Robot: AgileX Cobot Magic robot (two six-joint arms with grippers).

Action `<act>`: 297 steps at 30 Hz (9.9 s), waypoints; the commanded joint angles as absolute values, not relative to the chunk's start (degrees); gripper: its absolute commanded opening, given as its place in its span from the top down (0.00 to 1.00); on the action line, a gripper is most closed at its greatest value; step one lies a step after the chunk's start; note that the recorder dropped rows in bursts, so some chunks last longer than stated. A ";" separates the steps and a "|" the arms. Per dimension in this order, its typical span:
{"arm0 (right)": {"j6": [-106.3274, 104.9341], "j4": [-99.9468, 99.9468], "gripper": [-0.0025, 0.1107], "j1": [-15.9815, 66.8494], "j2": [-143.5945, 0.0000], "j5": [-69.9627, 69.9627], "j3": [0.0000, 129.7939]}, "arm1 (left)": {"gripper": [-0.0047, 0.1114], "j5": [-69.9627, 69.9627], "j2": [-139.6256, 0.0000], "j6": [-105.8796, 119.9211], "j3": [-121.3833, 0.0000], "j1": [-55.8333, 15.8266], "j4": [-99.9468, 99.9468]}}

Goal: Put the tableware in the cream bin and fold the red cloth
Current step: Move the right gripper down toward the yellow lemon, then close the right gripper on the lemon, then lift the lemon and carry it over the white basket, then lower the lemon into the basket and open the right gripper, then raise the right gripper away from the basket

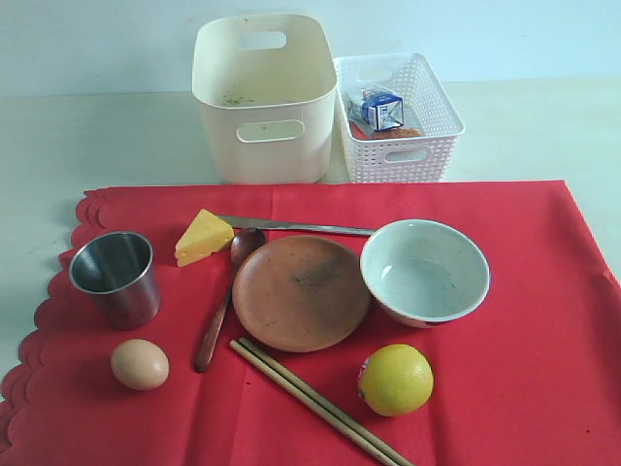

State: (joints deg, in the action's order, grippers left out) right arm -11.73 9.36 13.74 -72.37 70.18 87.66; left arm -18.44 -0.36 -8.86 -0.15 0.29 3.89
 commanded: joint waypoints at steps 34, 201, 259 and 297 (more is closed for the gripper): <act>-84.11 42.46 0.36 13.65 -65.80 69.96 47.35 | 0.95 -18.26 0.00 -8.95 0.00 -0.06 3.86; -14.41 8.85 0.98 22.53 -86.32 50.58 76.57 | 0.95 -18.26 0.00 -8.95 0.00 -0.06 3.86; -25.88 25.09 0.72 9.98 -137.09 53.75 116.40 | 0.95 -18.26 0.00 -8.95 0.00 -0.06 3.86; -24.39 21.84 0.36 9.98 -126.57 59.07 116.40 | 0.95 -18.26 0.00 -8.95 0.00 -0.06 3.86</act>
State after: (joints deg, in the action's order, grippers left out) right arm -25.05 22.27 10.07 -128.74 57.61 115.99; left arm -18.44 -0.36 -8.86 -0.15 0.29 3.89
